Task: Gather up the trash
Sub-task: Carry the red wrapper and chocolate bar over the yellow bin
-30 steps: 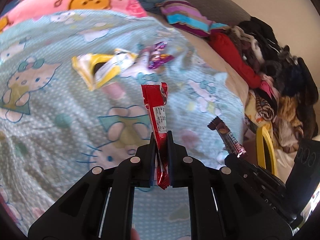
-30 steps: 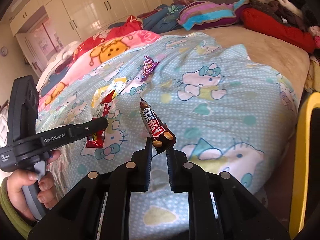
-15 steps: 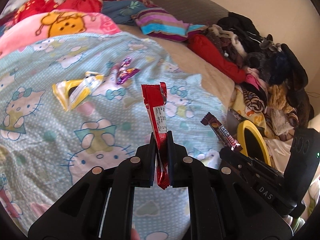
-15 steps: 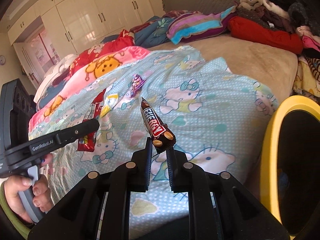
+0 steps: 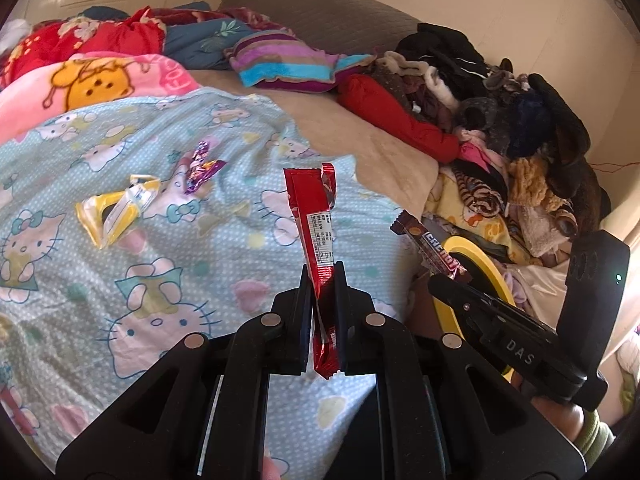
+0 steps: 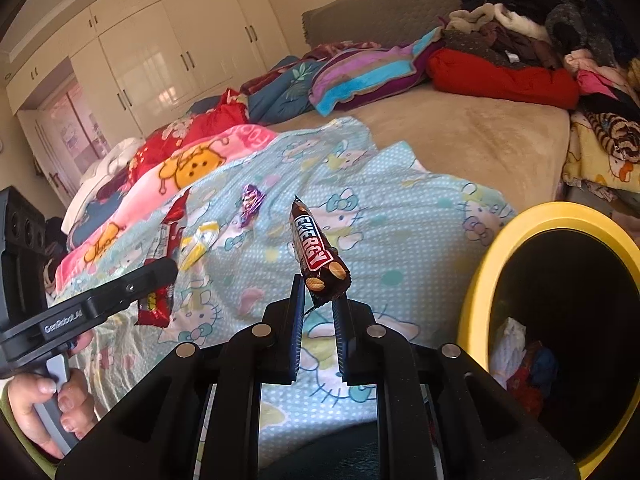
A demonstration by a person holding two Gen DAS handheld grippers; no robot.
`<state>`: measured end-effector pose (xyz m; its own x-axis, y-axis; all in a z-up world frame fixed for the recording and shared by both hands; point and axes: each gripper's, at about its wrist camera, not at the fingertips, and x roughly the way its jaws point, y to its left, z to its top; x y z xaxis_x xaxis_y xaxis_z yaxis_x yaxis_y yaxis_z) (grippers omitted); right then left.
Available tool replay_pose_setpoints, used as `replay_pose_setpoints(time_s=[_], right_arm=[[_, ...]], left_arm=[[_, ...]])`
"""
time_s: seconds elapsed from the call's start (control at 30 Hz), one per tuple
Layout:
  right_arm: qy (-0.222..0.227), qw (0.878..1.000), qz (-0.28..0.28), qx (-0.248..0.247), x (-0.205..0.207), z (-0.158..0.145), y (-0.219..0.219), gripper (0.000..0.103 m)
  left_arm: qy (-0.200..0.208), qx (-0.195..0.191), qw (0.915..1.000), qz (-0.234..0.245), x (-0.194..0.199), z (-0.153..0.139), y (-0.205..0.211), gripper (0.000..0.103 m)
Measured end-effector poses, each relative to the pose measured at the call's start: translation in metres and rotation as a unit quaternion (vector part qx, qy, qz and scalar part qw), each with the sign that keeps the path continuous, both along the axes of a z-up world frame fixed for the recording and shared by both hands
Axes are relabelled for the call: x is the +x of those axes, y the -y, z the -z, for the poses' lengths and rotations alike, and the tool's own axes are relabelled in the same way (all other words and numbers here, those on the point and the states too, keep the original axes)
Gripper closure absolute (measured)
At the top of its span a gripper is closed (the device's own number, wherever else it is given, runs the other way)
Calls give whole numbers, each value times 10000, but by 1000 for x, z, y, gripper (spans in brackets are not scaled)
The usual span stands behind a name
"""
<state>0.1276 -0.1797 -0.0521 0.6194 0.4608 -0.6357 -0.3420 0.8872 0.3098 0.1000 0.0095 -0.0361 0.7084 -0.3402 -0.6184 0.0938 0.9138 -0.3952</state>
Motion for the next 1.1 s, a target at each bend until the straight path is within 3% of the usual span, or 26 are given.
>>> replay_pose_setpoints(time_s=[1.1], right_arm=[[24,9879,1507,373,-6,-11,131,89]], left_arm=[[357,202,9934,1074,-14,-21,91,98]])
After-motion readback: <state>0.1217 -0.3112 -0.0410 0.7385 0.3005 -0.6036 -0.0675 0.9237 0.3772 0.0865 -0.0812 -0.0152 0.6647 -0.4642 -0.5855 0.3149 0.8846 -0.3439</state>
